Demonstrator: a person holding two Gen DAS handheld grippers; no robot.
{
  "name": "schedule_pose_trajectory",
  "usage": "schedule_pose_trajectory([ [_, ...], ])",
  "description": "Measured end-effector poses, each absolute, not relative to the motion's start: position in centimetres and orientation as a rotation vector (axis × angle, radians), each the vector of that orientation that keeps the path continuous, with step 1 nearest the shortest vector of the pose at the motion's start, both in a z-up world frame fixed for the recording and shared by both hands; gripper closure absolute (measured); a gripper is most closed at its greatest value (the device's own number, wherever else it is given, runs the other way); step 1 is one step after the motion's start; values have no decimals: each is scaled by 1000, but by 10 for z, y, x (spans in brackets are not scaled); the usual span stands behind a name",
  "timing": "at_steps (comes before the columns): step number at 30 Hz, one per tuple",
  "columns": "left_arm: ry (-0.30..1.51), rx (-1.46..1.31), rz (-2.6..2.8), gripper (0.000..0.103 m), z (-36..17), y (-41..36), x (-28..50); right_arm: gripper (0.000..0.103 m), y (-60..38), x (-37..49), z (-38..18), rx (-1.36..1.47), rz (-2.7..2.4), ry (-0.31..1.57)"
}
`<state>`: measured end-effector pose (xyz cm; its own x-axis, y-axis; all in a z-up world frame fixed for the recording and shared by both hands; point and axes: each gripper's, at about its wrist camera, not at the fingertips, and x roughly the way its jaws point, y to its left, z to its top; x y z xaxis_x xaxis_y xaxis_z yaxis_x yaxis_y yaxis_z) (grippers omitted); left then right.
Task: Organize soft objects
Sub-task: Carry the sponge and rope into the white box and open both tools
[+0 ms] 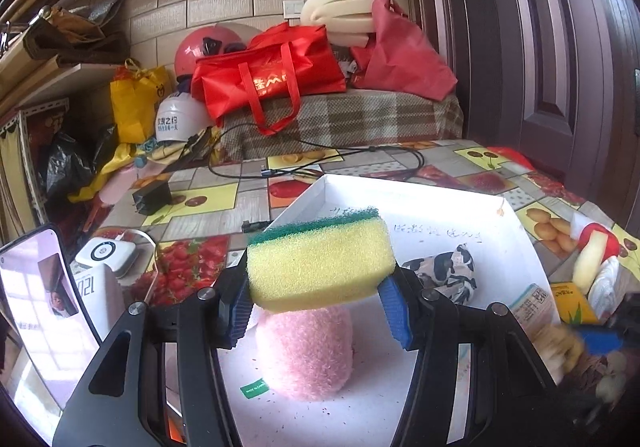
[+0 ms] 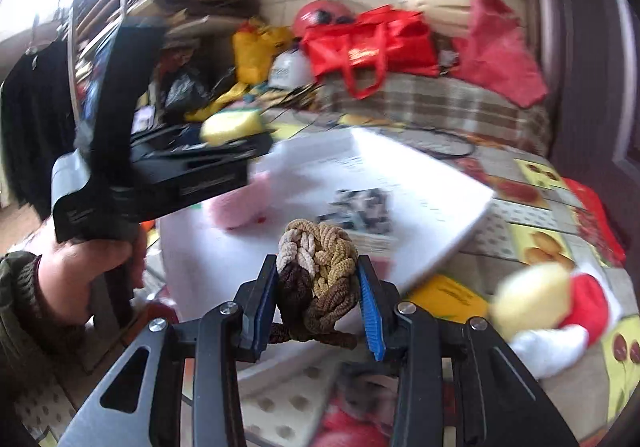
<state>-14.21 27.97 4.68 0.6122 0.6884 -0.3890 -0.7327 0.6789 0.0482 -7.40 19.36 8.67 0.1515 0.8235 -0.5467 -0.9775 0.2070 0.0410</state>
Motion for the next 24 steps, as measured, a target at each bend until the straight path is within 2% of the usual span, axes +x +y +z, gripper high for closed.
schedule_pose_trajectory([
  [8,386,-126,805,47,48,280,-143,65,220,-84,75,-492,1318,570],
  [17,389,-130,802,47,48,280,-143,65,249,-22,74,-302,1086,706],
  [24,425,-148,765,47,47,282,-126,65,246,-21,79,-259,1083,690],
])
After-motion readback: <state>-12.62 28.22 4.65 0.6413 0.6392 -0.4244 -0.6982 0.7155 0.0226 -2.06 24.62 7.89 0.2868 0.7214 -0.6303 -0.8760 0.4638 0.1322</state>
